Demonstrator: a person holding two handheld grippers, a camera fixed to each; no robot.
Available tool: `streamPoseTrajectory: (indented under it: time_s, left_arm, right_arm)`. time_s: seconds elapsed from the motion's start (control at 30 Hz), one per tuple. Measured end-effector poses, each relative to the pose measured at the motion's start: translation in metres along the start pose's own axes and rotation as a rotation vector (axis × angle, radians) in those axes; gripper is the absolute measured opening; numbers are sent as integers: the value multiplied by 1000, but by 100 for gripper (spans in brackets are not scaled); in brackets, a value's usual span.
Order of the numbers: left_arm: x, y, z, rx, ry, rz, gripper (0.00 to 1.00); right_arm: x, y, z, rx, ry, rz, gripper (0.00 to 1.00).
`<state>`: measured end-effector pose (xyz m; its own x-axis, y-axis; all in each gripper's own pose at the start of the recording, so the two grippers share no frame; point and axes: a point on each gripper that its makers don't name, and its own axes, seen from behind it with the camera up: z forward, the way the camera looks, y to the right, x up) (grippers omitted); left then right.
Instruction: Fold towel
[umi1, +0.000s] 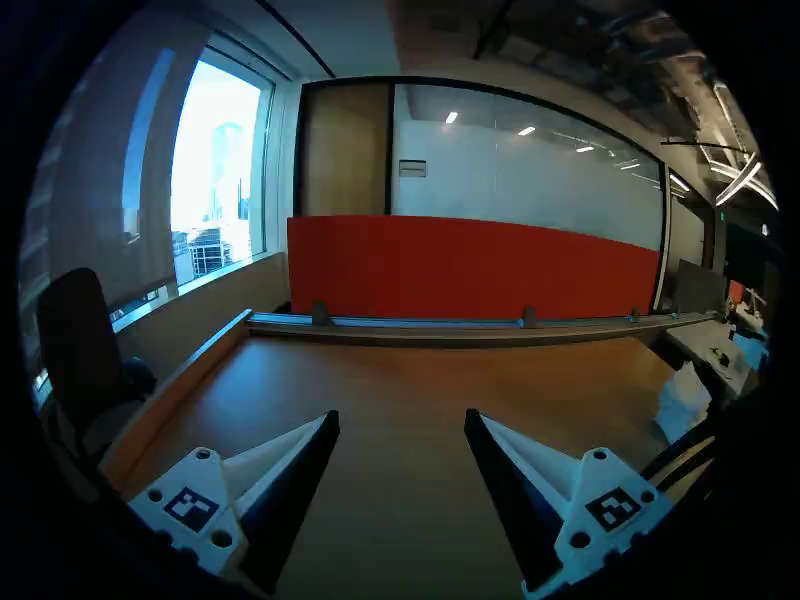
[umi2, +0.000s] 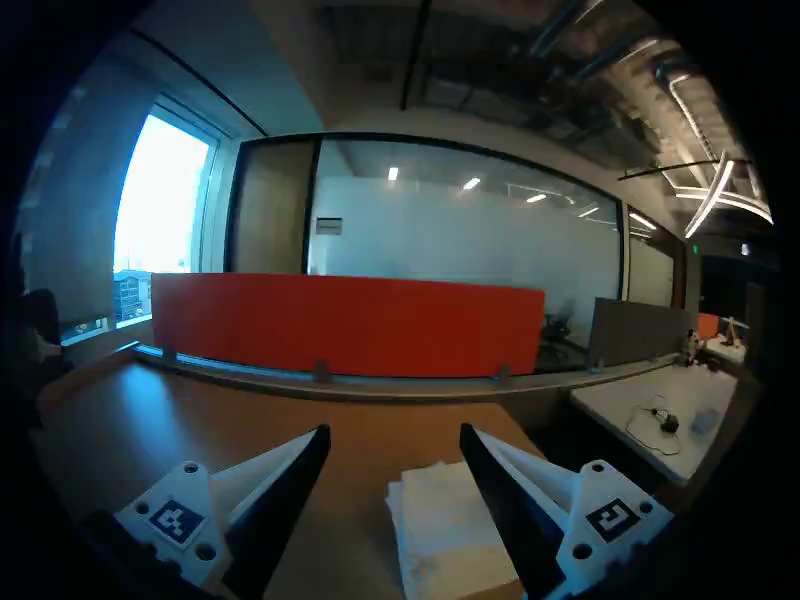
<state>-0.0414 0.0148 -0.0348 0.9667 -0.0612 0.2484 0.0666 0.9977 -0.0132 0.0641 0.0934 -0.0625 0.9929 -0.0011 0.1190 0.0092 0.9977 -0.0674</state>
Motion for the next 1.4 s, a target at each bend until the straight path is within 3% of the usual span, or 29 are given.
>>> streamPoseTrajectory:
  time_s: [0.7,1.07,1.4]
  left_arm:
    - [23,-22,10,4,120,-24,93]
    - [12,-28,18,1,141,-20,93]
    - [-12,-19,30,-57,178,13,93]
  right_arm:
    - [21,-98,16,105,39,52,100]
    - [22,-115,26,96,37,64,100]
    - [7,-125,29,98,41,43,100]
